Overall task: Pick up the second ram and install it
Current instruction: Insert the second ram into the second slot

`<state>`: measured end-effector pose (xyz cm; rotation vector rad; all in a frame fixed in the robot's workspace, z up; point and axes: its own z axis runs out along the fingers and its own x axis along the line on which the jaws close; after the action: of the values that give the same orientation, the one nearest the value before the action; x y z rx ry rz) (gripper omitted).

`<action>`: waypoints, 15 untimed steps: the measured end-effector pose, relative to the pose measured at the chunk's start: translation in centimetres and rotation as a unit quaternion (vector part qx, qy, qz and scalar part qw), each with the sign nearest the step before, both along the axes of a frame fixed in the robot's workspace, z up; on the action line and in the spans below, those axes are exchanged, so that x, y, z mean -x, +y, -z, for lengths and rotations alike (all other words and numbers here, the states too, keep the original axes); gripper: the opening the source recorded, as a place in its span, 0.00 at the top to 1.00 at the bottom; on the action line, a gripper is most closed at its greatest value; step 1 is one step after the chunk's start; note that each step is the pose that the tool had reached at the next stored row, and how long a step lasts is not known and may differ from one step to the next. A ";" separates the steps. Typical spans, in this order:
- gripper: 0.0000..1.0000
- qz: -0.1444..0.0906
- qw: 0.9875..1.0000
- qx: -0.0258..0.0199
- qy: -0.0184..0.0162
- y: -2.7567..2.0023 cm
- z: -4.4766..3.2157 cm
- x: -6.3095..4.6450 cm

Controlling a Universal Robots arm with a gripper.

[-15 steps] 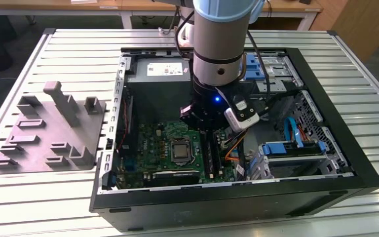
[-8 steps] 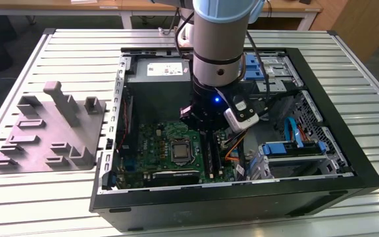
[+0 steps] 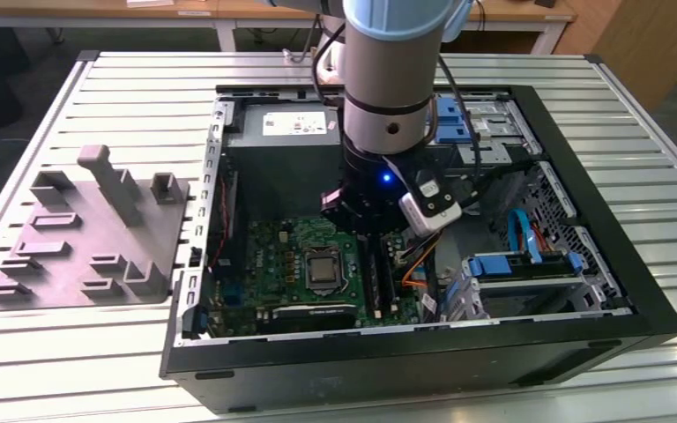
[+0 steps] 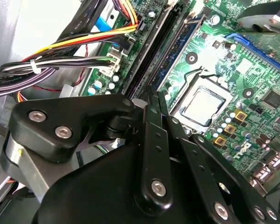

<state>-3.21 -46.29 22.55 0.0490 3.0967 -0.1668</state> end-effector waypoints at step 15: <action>0.89 0.000 1.000 0.001 0.000 0.01 0.14 0.0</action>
<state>-3.24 -46.28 22.42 0.0489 3.0964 -0.1705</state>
